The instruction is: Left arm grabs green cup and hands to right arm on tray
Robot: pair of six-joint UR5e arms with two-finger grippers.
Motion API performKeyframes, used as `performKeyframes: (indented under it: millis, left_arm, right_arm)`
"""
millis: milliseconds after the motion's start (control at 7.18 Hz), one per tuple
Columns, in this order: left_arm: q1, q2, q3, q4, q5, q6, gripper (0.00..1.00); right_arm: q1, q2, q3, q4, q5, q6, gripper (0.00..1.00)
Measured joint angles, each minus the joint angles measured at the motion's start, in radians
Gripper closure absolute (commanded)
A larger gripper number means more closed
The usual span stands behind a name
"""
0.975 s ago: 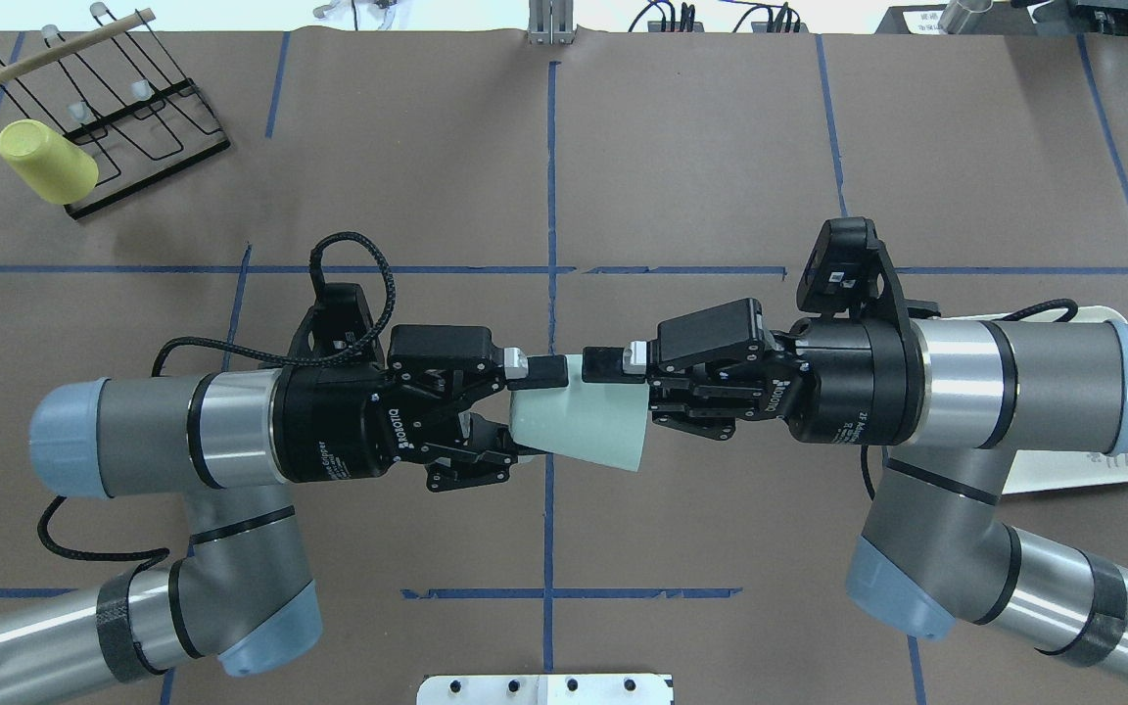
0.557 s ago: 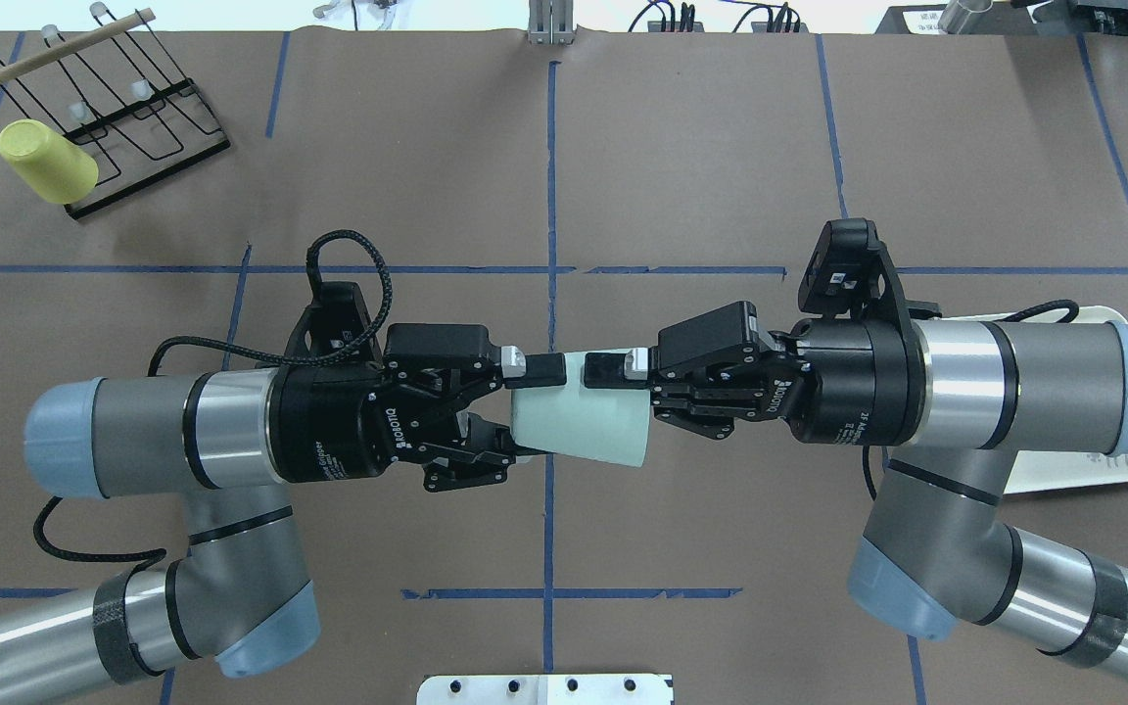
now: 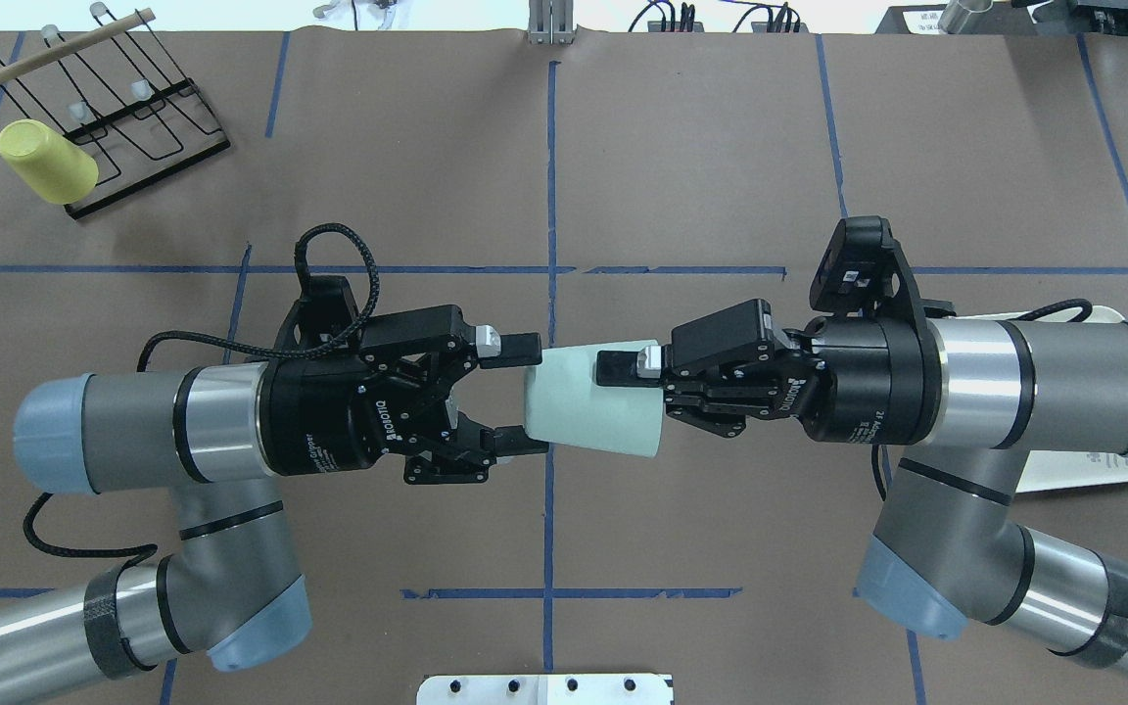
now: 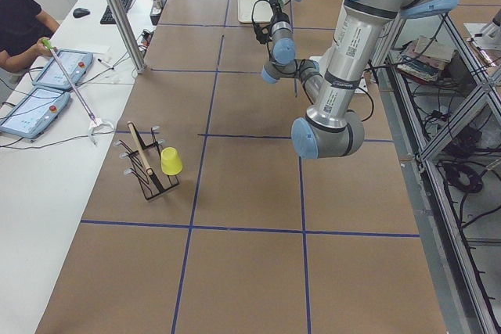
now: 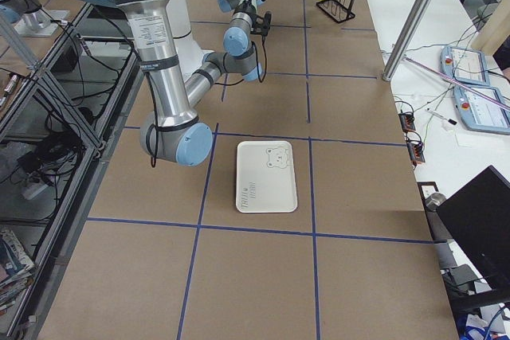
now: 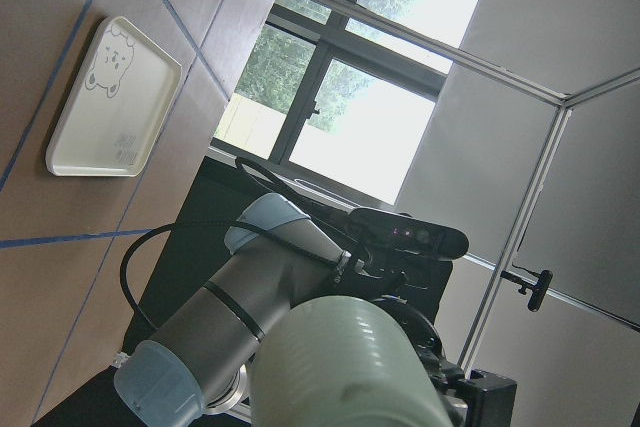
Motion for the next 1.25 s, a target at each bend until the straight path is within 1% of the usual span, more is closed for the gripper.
performKeyframes:
  millis: [139, 418, 557, 696, 835, 975, 1114, 1253]
  left_arm:
    - [-0.009, 0.011, 0.001, 0.017, 0.000, 0.002, 0.00]
    - [-0.046, 0.022, -0.006, 0.139, -0.003, 0.002, 0.00]
    - [-0.064, 0.022, -0.016, 0.209, -0.005, 0.002, 0.00]
    - [-0.083, 0.020, -0.022, 0.283, -0.006, 0.003, 0.00]
    - [-0.104, 0.017, -0.025, 0.378, -0.007, 0.006, 0.00]
    - [-0.121, 0.014, -0.025, 0.483, -0.007, 0.024, 0.00]
    - [-0.132, 0.012, -0.025, 0.592, -0.008, 0.091, 0.00]
    - [-0.138, 0.011, -0.028, 0.733, -0.008, 0.209, 0.00]
  right_arm:
    - [0.011, -0.038, 0.010, -0.003, -0.040, 0.011, 1.00]
    - [0.074, -0.182, 0.002, -0.013, -0.137, 0.002, 1.00]
    - [0.135, -0.249, -0.023, -0.015, -0.142, -0.014, 1.00]
    - [0.203, -0.306, -0.049, -0.025, -0.121, -0.041, 1.00]
    - [0.285, -0.347, -0.071, -0.075, -0.061, -0.103, 1.00]
    - [0.378, -0.367, -0.082, -0.177, 0.035, -0.205, 1.00]
    - [0.463, -0.380, -0.082, -0.307, 0.134, -0.345, 1.00]
    - [0.524, -0.399, -0.080, -0.450, 0.210, -0.524, 1.00]
